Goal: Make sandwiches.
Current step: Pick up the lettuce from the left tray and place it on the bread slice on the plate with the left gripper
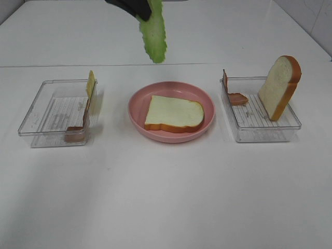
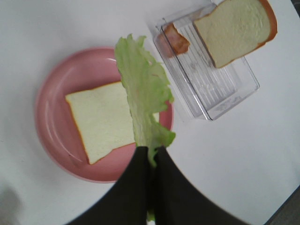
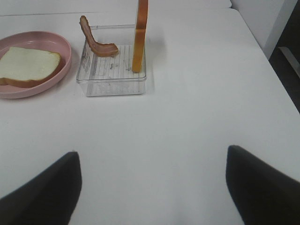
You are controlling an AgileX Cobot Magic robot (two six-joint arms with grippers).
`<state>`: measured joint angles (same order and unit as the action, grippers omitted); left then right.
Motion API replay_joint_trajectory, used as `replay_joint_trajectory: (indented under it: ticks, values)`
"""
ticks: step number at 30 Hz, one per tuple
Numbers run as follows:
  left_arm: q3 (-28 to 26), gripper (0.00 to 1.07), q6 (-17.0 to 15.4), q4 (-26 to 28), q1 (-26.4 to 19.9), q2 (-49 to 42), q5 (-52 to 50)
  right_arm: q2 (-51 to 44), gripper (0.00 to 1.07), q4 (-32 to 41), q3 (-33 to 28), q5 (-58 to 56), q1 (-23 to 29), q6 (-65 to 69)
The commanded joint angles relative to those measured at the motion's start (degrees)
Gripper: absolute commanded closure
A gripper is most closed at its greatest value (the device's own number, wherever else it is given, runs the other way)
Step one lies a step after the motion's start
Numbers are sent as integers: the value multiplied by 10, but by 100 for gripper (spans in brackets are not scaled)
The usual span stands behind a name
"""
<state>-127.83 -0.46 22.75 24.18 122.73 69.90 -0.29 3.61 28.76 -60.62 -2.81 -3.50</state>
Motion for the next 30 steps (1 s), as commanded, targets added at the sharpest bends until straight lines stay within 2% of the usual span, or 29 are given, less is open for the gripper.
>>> replay_joint_trajectory:
  ticks: [1,14,16,18,25,28,30]
  values:
    - [-2,107,5,30,26,45,-13,-13,31,-5,-1,5,-2,1]
    - [-7,107,65,107,63,138,-61,-13,31,-5,-1,5,-2,1]
    - [-7,107,84,151,63,158,-80,-13,31,-5,-1,5,-2,1]
    - [-7,107,92,161,63,170,-82,-13,31,-5,-1,5,-2,1]
    - [-7,107,93,150,61,191,-81,-13,31,-5,-1,5,-2,1]
    - [-7,107,93,129,56,199,-81,-13,31,-5,-1,5,-2,1]
    - [-7,107,91,95,54,201,-81,-13,31,-5,-1,5,-2,1]
